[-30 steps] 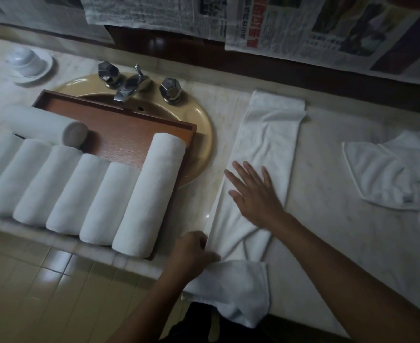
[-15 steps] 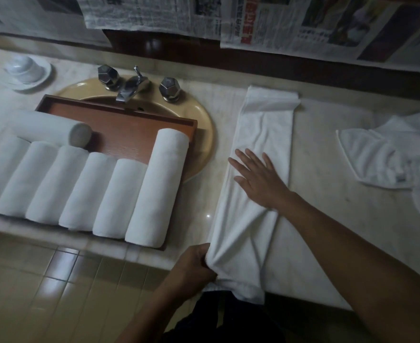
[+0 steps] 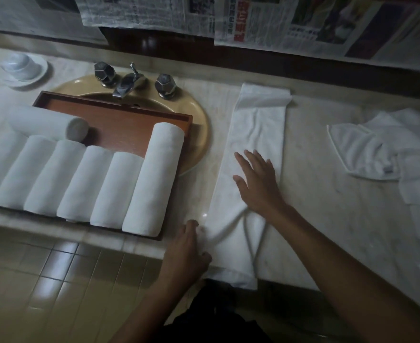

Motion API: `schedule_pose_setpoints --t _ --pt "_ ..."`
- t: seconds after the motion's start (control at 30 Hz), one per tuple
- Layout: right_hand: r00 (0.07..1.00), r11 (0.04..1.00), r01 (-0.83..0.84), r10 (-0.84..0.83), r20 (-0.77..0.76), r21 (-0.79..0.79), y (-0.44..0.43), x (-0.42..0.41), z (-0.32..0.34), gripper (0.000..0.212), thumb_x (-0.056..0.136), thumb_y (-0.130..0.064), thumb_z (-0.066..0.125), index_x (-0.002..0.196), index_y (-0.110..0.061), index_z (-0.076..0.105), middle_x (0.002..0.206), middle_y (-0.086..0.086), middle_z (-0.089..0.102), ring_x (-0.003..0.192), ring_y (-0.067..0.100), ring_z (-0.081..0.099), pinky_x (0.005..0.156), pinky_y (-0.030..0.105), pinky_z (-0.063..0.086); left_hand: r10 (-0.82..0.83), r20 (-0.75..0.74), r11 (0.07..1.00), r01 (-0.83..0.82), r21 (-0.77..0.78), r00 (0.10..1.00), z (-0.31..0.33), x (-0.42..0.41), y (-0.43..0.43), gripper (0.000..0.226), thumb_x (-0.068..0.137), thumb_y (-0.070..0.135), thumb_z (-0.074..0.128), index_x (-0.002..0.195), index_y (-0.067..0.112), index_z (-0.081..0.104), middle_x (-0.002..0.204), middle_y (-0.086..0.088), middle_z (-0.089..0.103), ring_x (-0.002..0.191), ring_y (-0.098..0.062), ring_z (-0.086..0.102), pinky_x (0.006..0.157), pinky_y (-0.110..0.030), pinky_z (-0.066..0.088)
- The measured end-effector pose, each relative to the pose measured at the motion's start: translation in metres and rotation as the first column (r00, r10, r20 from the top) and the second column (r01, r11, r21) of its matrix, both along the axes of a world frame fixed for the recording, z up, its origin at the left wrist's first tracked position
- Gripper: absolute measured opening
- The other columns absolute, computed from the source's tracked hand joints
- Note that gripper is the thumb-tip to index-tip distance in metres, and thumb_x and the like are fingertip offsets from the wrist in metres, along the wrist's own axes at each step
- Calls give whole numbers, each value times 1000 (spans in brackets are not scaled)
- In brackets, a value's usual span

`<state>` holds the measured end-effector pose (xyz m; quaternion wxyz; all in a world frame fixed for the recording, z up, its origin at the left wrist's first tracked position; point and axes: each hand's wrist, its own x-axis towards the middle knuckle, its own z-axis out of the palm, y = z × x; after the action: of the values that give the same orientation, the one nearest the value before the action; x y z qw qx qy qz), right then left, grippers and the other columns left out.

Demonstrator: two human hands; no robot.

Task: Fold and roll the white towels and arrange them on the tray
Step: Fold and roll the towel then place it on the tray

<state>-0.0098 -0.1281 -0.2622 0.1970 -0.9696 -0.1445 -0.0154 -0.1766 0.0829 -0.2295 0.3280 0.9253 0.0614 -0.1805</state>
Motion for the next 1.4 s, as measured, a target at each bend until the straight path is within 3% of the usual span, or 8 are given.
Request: schedule_pose_setpoints --t 0.2,0.43,0.63,0.87,1.03,1.13,1.33,1.4 --pt "995 965 100 -95 -31 244 -21 -123 19 31 91 -24 58 119 -16 71 121 4 65 114 22 56 98 40 51 -109 95 993 104 55 990 -3 2 -5 54 85 28 73 134 24 48 117 2 51 98 -21 59 76 -36 54" --pt "951 989 -140 148 -272 48 -31 -214 24 38 84 -56 62 117 -36 65 116 -11 50 107 14 47 87 35 45 -197 202 972 165 167 959 -8 -10 -12 58 80 24 82 134 23 61 124 -4 53 108 -26 53 89 -32 45" --pt "989 993 -30 46 -140 117 -27 -222 30 13 76 -27 71 83 -27 60 102 -4 47 92 22 46 76 42 48 204 0 979 -204 -14 979 1 -18 -11 54 81 31 83 121 19 48 101 -6 66 86 -24 66 71 -35 54" --pt "962 932 207 -140 -232 296 -26 -259 30 28 93 -23 62 93 -34 36 92 -3 56 86 29 59 69 42 47 370 -467 728 -563 -392 803 5 -62 -22 25 96 28 70 98 2 71 85 -14 75 68 -20 69 63 -34 57" --pt "973 938 193 -145 -182 288 -20 -280 29 14 88 -38 45 90 -39 31 90 -8 49 72 29 57 60 42 47 314 -580 584 -634 -507 752 20 -68 -36 51 93 59 63 112 12 68 102 -12 78 91 -26 77 94 -46 57" --pt "979 965 161 -131 -155 207 -20 -288 21 13 87 -30 44 98 -36 42 101 -10 49 75 23 58 60 41 50 352 -519 651 -602 -462 779 15 -65 -41 40 91 34 74 111 1 66 105 -21 74 89 -32 76 81 -41 61" --pt "915 874 362 -266 -304 325 -9 -295 14 42 75 4 65 112 -17 62 117 3 55 99 20 57 74 24 37 267 -658 417 -700 -579 704 12 -61 -32 13 88 -3 58 97 6 62 103 -17 66 91 -33 64 73 -41 56" --pt "878 830 446 -333 -345 334 -7 -298 12 32 74 4 64 95 -18 59 103 1 55 91 26 57 67 26 29 219 -632 460 -650 -605 743 10 -67 -24 15 88 -5 59 101 2 64 105 -21 70 93 -38 67 76 -44 56"
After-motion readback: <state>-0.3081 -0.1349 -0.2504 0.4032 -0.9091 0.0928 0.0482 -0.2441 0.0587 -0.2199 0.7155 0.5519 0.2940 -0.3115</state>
